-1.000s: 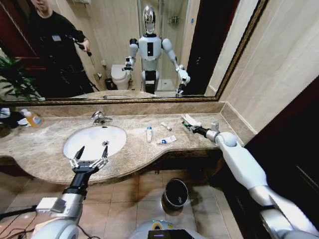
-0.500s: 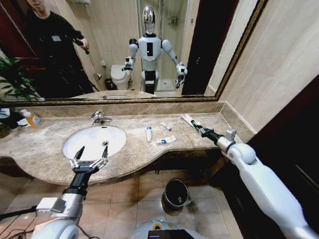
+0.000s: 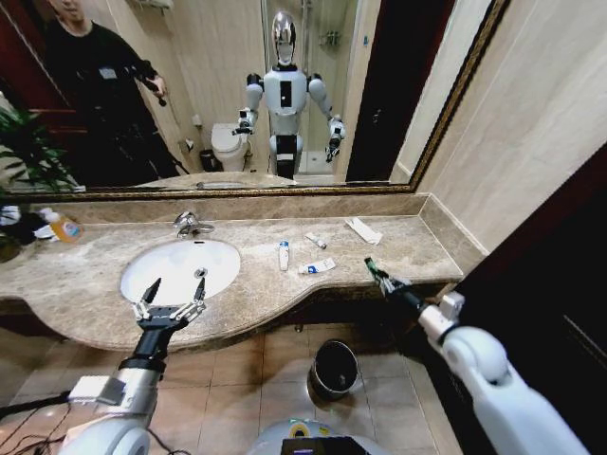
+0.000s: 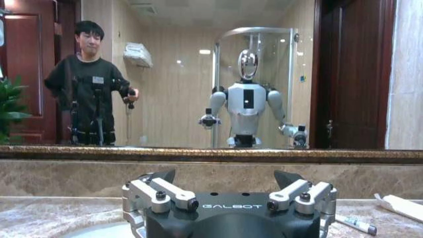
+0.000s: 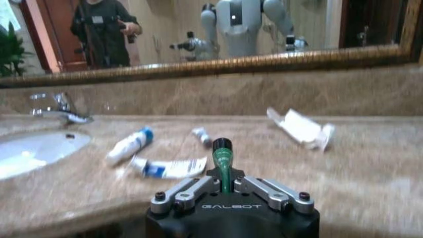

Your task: Pick up the trash from the sink and place it in the trash bin.

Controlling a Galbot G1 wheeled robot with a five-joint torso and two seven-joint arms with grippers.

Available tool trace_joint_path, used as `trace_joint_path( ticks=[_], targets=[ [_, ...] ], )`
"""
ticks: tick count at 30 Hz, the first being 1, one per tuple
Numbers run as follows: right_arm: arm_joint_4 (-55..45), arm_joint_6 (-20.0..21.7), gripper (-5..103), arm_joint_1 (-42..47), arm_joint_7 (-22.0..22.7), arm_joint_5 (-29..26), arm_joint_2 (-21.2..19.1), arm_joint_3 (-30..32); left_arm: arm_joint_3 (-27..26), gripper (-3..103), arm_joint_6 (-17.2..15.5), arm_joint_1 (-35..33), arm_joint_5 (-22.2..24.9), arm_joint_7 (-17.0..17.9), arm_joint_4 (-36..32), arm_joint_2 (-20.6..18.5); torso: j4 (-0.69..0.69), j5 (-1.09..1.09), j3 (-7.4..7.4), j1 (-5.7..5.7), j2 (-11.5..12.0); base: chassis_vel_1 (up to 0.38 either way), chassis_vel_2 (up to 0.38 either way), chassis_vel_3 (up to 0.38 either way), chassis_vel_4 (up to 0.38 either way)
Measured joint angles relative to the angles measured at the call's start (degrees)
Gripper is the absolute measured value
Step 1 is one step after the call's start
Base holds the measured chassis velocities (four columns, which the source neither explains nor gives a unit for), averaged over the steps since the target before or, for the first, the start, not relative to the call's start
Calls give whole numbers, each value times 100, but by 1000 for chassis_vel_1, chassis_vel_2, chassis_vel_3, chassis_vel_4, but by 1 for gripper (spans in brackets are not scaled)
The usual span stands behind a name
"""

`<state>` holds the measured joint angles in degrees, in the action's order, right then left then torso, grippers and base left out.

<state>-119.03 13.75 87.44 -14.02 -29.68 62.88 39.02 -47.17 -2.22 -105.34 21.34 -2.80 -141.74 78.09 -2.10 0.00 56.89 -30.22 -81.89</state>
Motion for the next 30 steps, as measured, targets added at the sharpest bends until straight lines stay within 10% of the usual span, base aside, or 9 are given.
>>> trace_joint_path(
  ticks=[30],
  targets=[
    [4016, -1444, 6, -698, -71, 2948, 2193, -722, 0, 100, 0, 0, 0, 0, 0, 0, -1, -1, 1, -1, 1, 0, 0, 0, 0]
  ],
)
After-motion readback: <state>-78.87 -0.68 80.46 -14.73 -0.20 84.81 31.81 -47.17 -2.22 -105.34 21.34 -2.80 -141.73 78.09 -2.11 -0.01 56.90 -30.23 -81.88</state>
